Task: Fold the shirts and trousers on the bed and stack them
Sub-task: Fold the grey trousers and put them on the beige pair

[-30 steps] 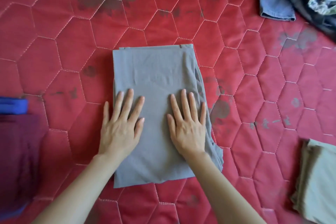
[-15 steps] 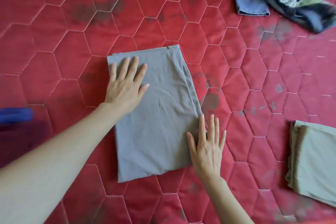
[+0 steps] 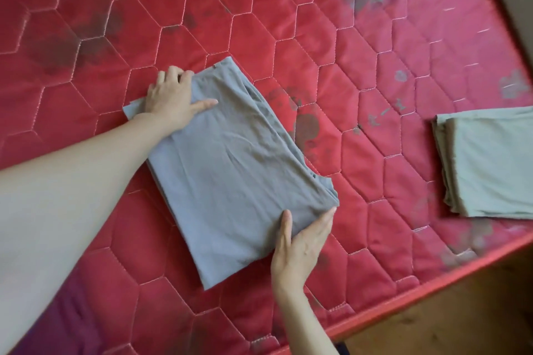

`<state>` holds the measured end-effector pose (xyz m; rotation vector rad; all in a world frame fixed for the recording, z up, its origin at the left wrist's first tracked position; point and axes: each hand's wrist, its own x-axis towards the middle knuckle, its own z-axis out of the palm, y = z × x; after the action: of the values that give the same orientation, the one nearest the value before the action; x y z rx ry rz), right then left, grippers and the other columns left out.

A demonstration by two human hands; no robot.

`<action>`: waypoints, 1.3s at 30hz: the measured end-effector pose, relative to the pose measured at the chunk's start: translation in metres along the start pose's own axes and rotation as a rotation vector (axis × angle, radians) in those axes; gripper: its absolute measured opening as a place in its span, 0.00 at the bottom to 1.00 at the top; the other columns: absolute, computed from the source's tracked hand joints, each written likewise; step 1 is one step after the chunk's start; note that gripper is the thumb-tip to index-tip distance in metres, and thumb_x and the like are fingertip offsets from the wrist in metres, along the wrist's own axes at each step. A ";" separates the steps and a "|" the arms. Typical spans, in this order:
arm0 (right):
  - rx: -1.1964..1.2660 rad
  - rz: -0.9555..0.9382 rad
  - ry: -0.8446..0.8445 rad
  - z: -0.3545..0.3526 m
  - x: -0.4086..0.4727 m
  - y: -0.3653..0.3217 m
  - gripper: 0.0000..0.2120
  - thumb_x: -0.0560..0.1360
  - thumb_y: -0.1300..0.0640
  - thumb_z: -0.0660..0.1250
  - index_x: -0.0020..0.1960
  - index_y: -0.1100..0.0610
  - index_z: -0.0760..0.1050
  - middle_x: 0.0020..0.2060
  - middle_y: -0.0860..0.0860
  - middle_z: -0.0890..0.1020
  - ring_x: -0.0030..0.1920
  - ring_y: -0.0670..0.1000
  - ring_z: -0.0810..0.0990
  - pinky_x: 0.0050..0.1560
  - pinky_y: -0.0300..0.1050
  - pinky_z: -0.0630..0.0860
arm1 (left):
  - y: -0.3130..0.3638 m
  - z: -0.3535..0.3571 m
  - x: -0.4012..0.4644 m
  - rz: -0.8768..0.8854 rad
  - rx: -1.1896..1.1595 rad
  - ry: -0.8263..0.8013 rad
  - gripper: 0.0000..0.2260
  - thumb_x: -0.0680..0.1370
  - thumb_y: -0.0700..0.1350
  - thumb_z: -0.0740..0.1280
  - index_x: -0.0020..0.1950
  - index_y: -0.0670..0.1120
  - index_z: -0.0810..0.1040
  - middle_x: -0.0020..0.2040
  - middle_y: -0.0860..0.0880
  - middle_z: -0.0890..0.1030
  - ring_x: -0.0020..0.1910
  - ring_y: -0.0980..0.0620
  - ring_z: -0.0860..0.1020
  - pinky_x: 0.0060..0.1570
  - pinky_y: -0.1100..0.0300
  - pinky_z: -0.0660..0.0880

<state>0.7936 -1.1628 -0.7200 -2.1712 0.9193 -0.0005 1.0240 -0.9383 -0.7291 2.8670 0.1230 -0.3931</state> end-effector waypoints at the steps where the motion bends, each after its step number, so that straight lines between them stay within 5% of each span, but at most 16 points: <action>1: 0.034 0.022 0.051 0.006 -0.004 -0.004 0.40 0.78 0.49 0.66 0.79 0.59 0.46 0.76 0.56 0.57 0.76 0.52 0.56 0.66 0.22 0.45 | 0.000 -0.001 0.001 -0.026 -0.011 0.008 0.36 0.72 0.67 0.64 0.69 0.41 0.67 0.65 0.38 0.69 0.64 0.37 0.67 0.62 0.42 0.65; 6: 0.155 0.178 0.156 0.022 -0.006 -0.021 0.39 0.76 0.56 0.69 0.78 0.59 0.48 0.70 0.57 0.62 0.68 0.54 0.64 0.62 0.41 0.65 | -0.005 0.001 0.001 -0.083 -0.074 0.028 0.32 0.75 0.65 0.63 0.65 0.39 0.70 0.63 0.36 0.74 0.63 0.35 0.70 0.62 0.43 0.64; 12: 0.143 -0.057 0.193 -0.004 0.026 -0.024 0.36 0.73 0.67 0.70 0.76 0.63 0.57 0.66 0.60 0.67 0.62 0.47 0.65 0.52 0.14 0.56 | -0.010 0.003 -0.035 -0.229 -0.189 0.030 0.27 0.79 0.60 0.61 0.64 0.38 0.69 0.62 0.34 0.75 0.62 0.33 0.72 0.59 0.43 0.66; 15: 0.115 -0.157 0.113 -0.026 0.057 -0.028 0.34 0.73 0.66 0.70 0.75 0.60 0.61 0.66 0.58 0.69 0.63 0.48 0.70 0.54 0.19 0.57 | 0.000 0.016 -0.089 -0.385 -0.246 0.129 0.24 0.81 0.55 0.59 0.67 0.37 0.69 0.64 0.34 0.74 0.63 0.33 0.71 0.60 0.43 0.65; 19: 0.108 -0.281 -0.047 -0.049 0.106 -0.029 0.32 0.71 0.65 0.72 0.73 0.53 0.67 0.57 0.46 0.74 0.47 0.28 0.70 0.50 0.19 0.61 | 0.027 0.043 -0.161 -0.644 -0.368 0.259 0.22 0.82 0.52 0.59 0.69 0.37 0.68 0.65 0.35 0.73 0.64 0.36 0.70 0.60 0.44 0.64; 22: 0.034 -0.347 -0.174 -0.055 0.137 -0.036 0.31 0.71 0.63 0.72 0.72 0.49 0.69 0.52 0.44 0.75 0.42 0.35 0.71 0.52 0.27 0.68 | 0.047 0.064 -0.202 -0.787 -0.439 0.321 0.22 0.82 0.51 0.60 0.69 0.37 0.68 0.65 0.35 0.73 0.63 0.36 0.71 0.59 0.44 0.64; 25: -0.057 -0.457 -0.271 -0.047 0.162 -0.051 0.30 0.71 0.63 0.72 0.71 0.49 0.70 0.56 0.47 0.76 0.49 0.43 0.73 0.59 0.37 0.69 | 0.066 0.082 -0.229 -0.915 -0.495 0.368 0.22 0.81 0.50 0.61 0.69 0.37 0.68 0.63 0.36 0.74 0.62 0.35 0.71 0.58 0.45 0.65; 29: -0.239 -0.580 -0.331 -0.031 0.177 -0.065 0.29 0.75 0.61 0.69 0.74 0.51 0.66 0.66 0.50 0.73 0.64 0.50 0.71 0.60 0.33 0.63 | 0.085 0.092 -0.248 -0.983 -0.506 0.382 0.24 0.81 0.49 0.63 0.71 0.36 0.66 0.63 0.35 0.73 0.61 0.34 0.72 0.57 0.45 0.65; 33: -0.681 -0.872 -0.187 -0.027 0.141 -0.051 0.26 0.79 0.56 0.60 0.76 0.51 0.61 0.75 0.52 0.63 0.75 0.54 0.59 0.72 0.54 0.55 | 0.093 0.086 -0.254 -0.798 -0.182 0.363 0.31 0.77 0.46 0.61 0.77 0.37 0.56 0.75 0.37 0.61 0.72 0.36 0.63 0.65 0.43 0.63; 35: -0.658 -1.017 -0.315 -0.019 0.107 -0.038 0.25 0.80 0.56 0.58 0.76 0.53 0.61 0.76 0.54 0.62 0.77 0.54 0.56 0.75 0.59 0.49 | 0.102 0.084 -0.248 -0.495 -0.049 0.349 0.33 0.74 0.42 0.60 0.78 0.39 0.55 0.78 0.40 0.56 0.76 0.38 0.57 0.71 0.41 0.56; 39: -0.762 -1.236 -0.572 0.005 0.062 -0.007 0.28 0.81 0.51 0.57 0.78 0.55 0.56 0.77 0.53 0.58 0.78 0.55 0.50 0.74 0.66 0.46 | 0.124 0.087 -0.218 -0.033 0.000 0.252 0.27 0.77 0.41 0.53 0.77 0.45 0.61 0.77 0.46 0.63 0.77 0.44 0.59 0.74 0.41 0.53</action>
<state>0.8455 -1.1947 -0.7361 -2.8159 -0.9509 0.3920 0.8072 -1.0914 -0.7221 2.9054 0.2144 -0.0357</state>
